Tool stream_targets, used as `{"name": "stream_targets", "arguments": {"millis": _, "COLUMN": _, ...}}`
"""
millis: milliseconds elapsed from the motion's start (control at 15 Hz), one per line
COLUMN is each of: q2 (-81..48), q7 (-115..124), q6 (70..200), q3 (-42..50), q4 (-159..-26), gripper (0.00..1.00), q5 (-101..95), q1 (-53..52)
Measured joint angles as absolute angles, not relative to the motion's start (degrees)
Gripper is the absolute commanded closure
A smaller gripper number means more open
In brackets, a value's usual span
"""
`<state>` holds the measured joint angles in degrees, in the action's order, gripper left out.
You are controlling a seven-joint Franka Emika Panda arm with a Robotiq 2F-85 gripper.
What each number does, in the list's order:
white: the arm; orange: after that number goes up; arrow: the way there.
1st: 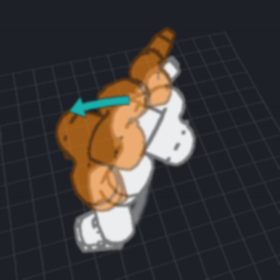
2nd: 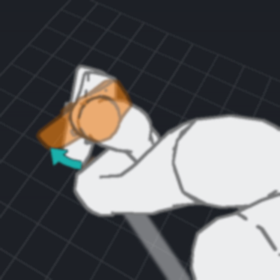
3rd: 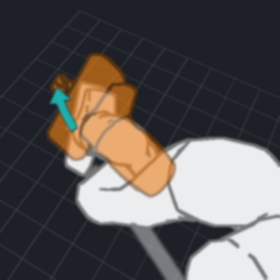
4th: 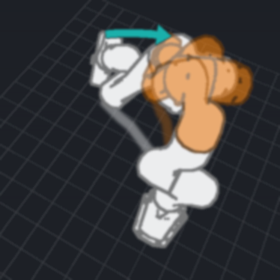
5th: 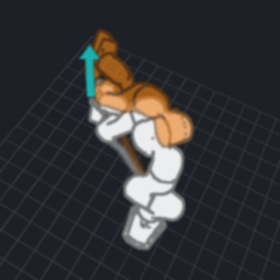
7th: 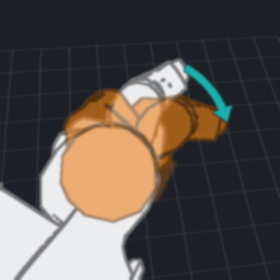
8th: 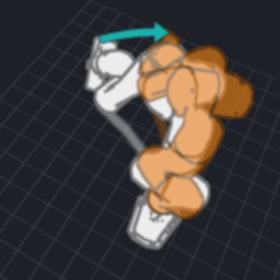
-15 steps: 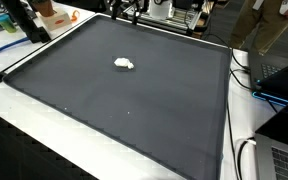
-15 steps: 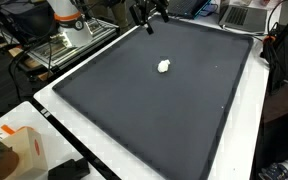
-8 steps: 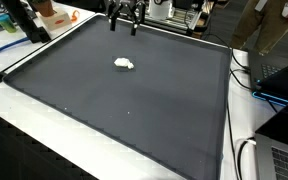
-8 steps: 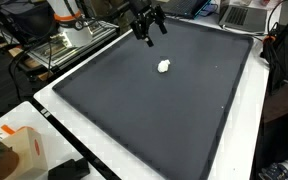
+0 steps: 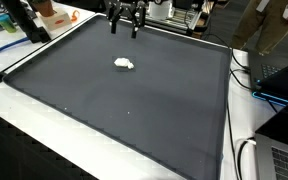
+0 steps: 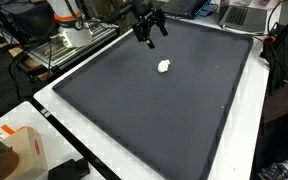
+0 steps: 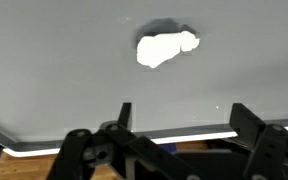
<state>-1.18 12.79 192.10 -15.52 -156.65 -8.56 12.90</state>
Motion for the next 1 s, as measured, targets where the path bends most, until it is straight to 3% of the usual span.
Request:
{"name": "stream_targets", "arguments": {"millis": 533, "q2": 0.95, "q7": 8.24, "q6": 186.71, "q3": -5.85, "q4": -156.97, "gripper": 0.0, "q5": 1.23, "q1": 11.6}}
{"name": "stream_targets", "arguments": {"millis": 1000, "q2": -4.14, "q7": -0.44, "q6": 194.29, "q3": 0.11, "q4": -157.36, "gripper": 0.0, "q5": 9.7, "q1": 5.78}}
